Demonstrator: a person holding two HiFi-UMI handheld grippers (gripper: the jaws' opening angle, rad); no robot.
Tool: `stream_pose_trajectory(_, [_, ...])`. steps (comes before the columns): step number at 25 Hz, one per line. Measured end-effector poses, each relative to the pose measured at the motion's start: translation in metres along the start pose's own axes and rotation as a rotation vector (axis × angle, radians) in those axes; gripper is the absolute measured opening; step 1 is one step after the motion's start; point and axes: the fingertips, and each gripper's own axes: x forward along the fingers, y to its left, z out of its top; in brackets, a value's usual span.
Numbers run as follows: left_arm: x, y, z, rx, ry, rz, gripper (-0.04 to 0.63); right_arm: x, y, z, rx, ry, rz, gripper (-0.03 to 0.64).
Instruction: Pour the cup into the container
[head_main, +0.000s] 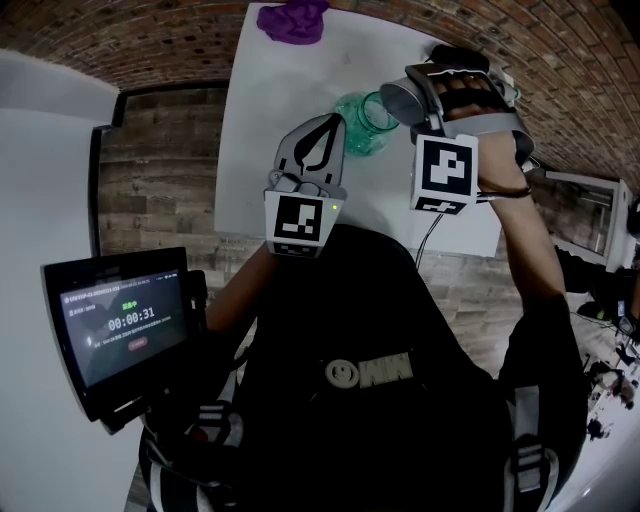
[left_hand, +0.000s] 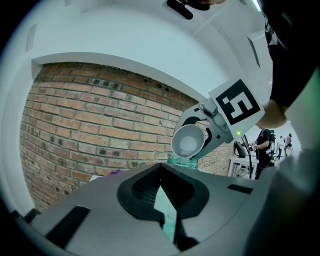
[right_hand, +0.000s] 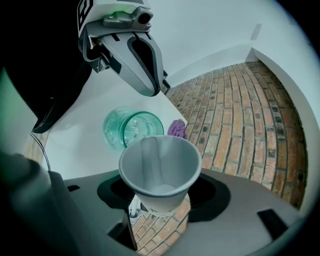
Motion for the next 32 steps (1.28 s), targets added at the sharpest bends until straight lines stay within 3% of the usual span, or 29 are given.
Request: stream_pose_trajectory(32, [0.0021,-0.0001,-0.0015,0.021,0.01,-0.001,-0.002,0.0007,-0.0017,-0.0004,-0.027,-0.009,-0.006,0.284])
